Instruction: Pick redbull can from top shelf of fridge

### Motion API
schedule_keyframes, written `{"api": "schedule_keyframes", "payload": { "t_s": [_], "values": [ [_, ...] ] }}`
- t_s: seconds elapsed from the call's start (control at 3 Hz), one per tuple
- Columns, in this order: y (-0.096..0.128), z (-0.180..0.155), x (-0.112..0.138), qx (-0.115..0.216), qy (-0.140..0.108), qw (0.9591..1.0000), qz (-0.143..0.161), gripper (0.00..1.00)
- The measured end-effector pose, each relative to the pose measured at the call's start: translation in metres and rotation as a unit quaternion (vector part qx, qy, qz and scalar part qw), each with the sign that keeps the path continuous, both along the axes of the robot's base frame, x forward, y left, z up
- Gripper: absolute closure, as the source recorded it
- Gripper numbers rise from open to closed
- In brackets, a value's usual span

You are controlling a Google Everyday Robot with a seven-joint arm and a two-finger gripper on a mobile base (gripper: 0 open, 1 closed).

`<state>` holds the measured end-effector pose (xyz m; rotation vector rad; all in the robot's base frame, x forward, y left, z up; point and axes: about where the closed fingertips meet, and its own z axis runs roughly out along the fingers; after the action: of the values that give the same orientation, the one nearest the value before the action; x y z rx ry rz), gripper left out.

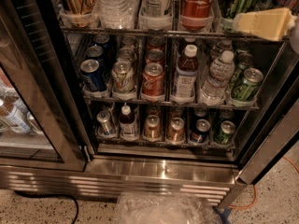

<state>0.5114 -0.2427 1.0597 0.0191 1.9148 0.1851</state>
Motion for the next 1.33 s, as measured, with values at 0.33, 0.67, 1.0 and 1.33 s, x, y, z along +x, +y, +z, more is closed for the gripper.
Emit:
{"api": "schedule_keyframes", "payload": {
  "t_s": [0.33,0.67,1.0,1.33],
  "values": [
    [-0.003,0.008,0.000,0.000,-0.012,0.9999,-0.008,0.26],
    [-0.005,0.015,0.003,-0.009,-0.021,0.9997,-0.013,0.29],
    [-0.010,0.014,0.005,-0.029,-0.025,0.9989,-0.025,0.28],
    [-0.018,0.010,0.008,-0.043,-0.028,0.9980,-0.037,0.29]
  ]
}}
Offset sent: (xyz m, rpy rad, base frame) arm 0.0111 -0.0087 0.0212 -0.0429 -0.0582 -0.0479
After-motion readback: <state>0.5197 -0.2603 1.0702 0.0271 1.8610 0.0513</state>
